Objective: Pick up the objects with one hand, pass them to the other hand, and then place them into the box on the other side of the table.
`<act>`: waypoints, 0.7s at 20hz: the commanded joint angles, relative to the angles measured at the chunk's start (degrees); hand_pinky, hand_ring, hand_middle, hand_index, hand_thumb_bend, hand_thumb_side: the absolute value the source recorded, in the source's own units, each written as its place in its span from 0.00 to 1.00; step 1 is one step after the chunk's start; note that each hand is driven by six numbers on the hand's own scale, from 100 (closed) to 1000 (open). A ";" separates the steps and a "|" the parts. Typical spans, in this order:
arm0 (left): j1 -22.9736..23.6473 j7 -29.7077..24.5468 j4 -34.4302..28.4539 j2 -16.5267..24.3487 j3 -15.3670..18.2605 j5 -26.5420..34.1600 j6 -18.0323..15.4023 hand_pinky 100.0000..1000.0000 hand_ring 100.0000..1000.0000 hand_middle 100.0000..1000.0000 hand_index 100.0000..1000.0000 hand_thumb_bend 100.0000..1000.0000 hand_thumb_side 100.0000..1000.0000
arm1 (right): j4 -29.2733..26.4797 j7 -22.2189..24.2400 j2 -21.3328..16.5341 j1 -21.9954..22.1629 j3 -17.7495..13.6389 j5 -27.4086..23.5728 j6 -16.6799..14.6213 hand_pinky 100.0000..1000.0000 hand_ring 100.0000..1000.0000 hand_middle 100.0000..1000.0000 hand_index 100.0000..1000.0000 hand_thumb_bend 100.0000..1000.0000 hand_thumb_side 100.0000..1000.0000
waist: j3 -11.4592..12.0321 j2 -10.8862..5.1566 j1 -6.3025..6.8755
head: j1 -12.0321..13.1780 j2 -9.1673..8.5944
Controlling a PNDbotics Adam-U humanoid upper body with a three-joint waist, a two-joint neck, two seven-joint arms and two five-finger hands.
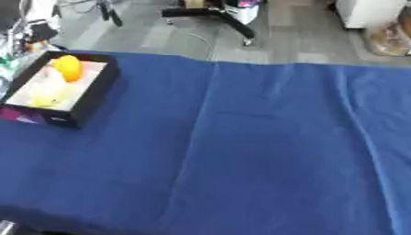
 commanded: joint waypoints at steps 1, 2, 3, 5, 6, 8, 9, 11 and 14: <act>-2.29 1.02 10.40 1.75 -0.71 -0.19 2.82 0.31 0.17 0.06 0.32 0.00 0.00 | -0.28 0.28 -1.23 -0.47 -0.04 -0.46 -0.39 0.78 0.39 0.43 0.80 0.00 0.37 | -0.29 -1.48 0.36 | -0.89 -0.14; -2.72 1.35 13.09 1.63 -0.84 0.01 3.22 0.31 0.17 0.06 0.32 0.00 0.00 | -0.21 0.39 -1.21 -0.44 -0.02 -0.53 -0.47 0.78 0.39 0.43 0.80 0.00 0.37 | -0.46 -1.46 0.34 | -0.99 -0.14; -3.00 1.30 15.49 1.53 -0.89 0.21 3.69 0.37 0.22 0.11 0.39 0.05 0.00 | -0.17 0.43 -1.18 -0.42 -0.06 -0.58 -0.51 0.78 0.39 0.43 0.80 0.00 0.37 | -0.60 -1.43 0.32 | -1.18 -0.14; -3.39 -1.36 19.74 1.36 -1.04 0.71 4.82 0.72 0.55 0.51 0.79 0.38 0.01 | -0.13 0.47 -1.13 -0.40 -0.13 -0.66 -0.54 0.78 0.39 0.43 0.80 0.00 0.37 | -0.83 -1.35 0.29 | -1.59 -0.14; -3.61 -3.85 21.04 1.32 -1.12 1.14 5.08 0.83 0.71 0.70 0.91 0.50 0.29 | -0.10 0.50 -1.14 -0.38 -0.14 -0.69 -0.54 0.78 0.39 0.43 0.80 0.00 0.37 | -0.91 -1.32 0.28 | -1.83 -0.14; -3.93 -6.95 20.54 1.54 -0.64 2.24 5.54 0.89 0.81 0.81 0.95 0.53 0.60 | -0.01 0.56 -1.17 -0.33 -0.20 -0.70 -0.53 0.78 0.39 0.43 0.80 0.00 0.37 | -0.92 -1.25 0.25 | -2.29 -0.14; -3.86 -6.93 18.78 1.67 -0.06 3.36 5.82 0.89 0.82 0.82 0.95 0.52 0.64 | 0.04 0.58 -1.20 -0.28 -0.26 -0.70 -0.52 0.78 0.39 0.43 0.80 0.00 0.37 | -0.87 -1.22 0.24 | -2.49 -0.14; -3.44 -5.73 14.93 1.90 0.82 6.06 6.20 0.89 0.83 0.84 0.95 0.51 0.68 | 0.14 0.63 -1.29 -0.20 -0.37 -0.66 -0.49 0.78 0.38 0.43 0.80 0.00 0.37 | -0.75 -1.20 0.26 | -2.80 -0.14; -2.51 -1.77 6.98 2.41 2.16 10.93 5.93 0.86 0.81 0.82 0.93 0.47 0.66 | 0.23 0.68 -1.47 -0.03 -0.60 -0.55 -0.43 0.78 0.38 0.43 0.80 0.00 0.36 | -0.50 -1.14 0.27 | -3.58 -0.14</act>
